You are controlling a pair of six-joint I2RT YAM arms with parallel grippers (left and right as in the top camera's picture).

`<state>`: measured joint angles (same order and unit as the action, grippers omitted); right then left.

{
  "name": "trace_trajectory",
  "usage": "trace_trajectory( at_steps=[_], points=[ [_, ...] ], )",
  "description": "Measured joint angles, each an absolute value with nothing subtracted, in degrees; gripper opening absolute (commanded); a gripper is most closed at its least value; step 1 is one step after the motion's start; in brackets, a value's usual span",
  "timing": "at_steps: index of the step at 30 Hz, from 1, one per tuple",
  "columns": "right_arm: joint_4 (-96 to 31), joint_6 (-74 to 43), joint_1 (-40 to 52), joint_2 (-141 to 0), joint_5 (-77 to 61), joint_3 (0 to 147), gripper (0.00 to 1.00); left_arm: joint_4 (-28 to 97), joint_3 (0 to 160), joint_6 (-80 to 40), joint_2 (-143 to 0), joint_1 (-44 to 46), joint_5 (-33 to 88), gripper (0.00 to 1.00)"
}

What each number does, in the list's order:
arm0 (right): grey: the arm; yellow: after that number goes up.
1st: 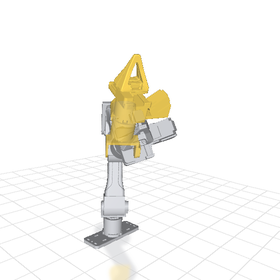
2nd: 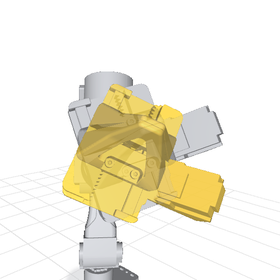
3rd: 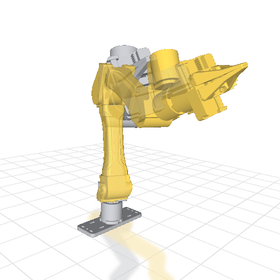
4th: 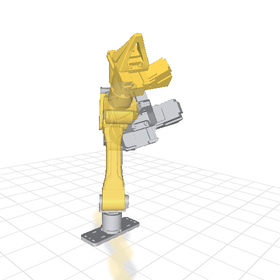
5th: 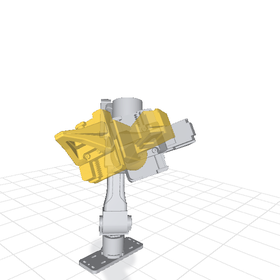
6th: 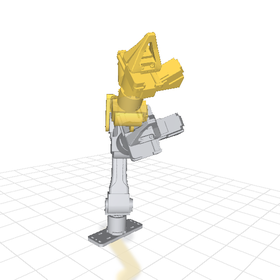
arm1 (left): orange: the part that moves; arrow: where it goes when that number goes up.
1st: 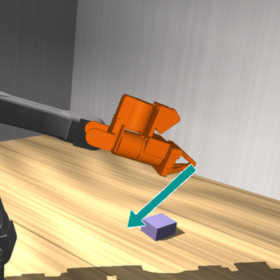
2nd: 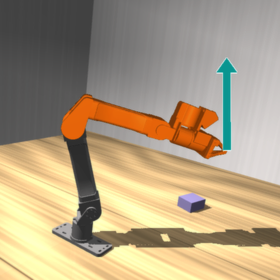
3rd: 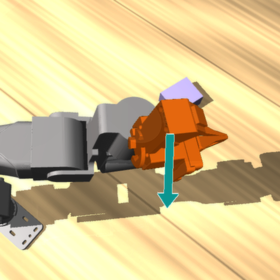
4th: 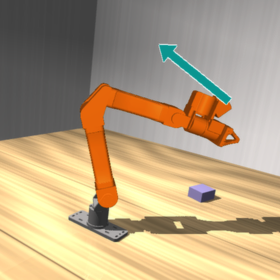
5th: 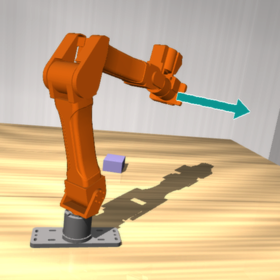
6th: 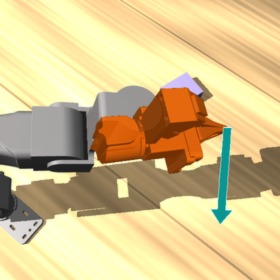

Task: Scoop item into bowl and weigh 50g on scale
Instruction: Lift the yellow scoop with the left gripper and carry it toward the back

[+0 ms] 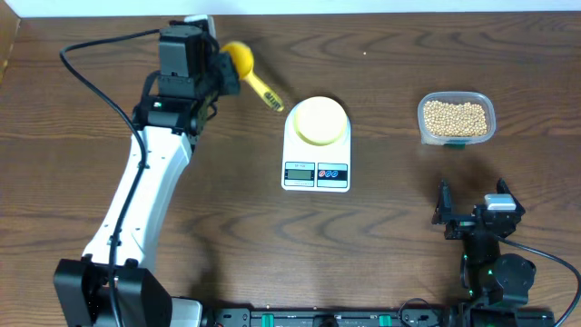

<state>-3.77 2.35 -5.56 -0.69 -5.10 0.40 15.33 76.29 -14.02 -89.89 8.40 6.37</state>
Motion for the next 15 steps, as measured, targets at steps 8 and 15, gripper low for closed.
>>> trace_trajectory(
  at_steps=[8,15],
  points=[
    [-3.8,2.3,-5.6,-0.7,-5.1,0.4,0.99,6.6,76.3,-16.1,-89.9,10.4,7.0,0.08],
    [-3.7,2.3,-5.6,-0.7,-5.1,0.4,0.99,5.5,76.3,-16.5,-89.9,10.4,7.0,0.08]
  ],
)
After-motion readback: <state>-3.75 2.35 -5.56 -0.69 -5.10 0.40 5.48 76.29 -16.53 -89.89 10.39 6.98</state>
